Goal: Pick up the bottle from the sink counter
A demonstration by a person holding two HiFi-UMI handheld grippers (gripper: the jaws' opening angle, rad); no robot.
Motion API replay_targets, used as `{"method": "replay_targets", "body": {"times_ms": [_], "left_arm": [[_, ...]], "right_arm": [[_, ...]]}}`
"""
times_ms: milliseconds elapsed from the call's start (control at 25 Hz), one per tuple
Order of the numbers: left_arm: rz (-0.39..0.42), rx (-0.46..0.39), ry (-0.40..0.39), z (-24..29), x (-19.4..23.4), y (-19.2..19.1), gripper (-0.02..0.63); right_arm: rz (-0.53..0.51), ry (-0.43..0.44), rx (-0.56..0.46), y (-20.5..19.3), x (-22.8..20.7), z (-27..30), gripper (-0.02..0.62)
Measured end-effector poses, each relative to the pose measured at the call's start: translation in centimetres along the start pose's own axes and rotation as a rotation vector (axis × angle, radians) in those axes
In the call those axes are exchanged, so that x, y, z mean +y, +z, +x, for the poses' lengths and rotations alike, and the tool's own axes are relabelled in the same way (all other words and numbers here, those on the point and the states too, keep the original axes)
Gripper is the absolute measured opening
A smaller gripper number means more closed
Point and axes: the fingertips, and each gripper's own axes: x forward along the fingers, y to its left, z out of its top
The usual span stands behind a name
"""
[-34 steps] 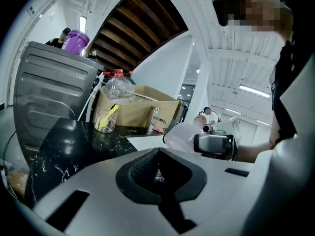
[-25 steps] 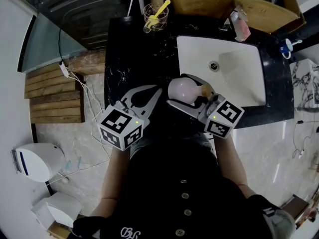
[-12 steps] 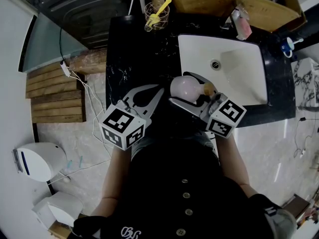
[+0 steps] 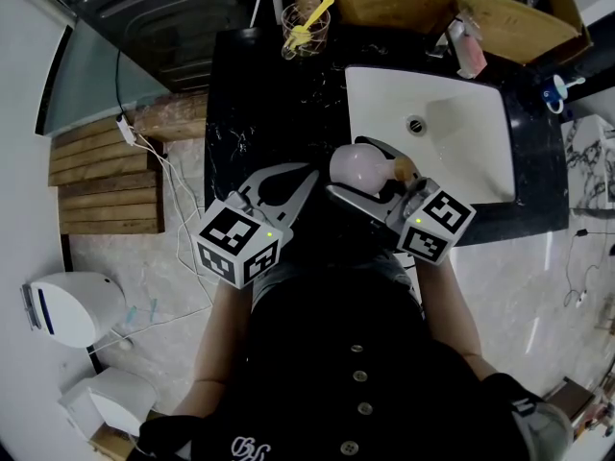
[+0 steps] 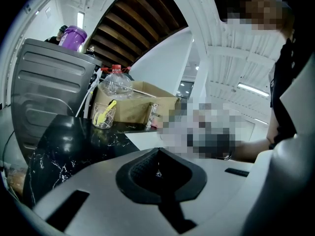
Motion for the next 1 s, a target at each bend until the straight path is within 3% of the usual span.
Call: {"method": "replay_targets", "body": {"times_ms": [1000], "left_arm": [[-0.012, -0.009, -0.005, 0.58, -0.25, 0.05, 0.017]], "right_arm": [[0.003, 0.002, 0.0, -0.12, 0.01, -0.31, 0.407]]}}
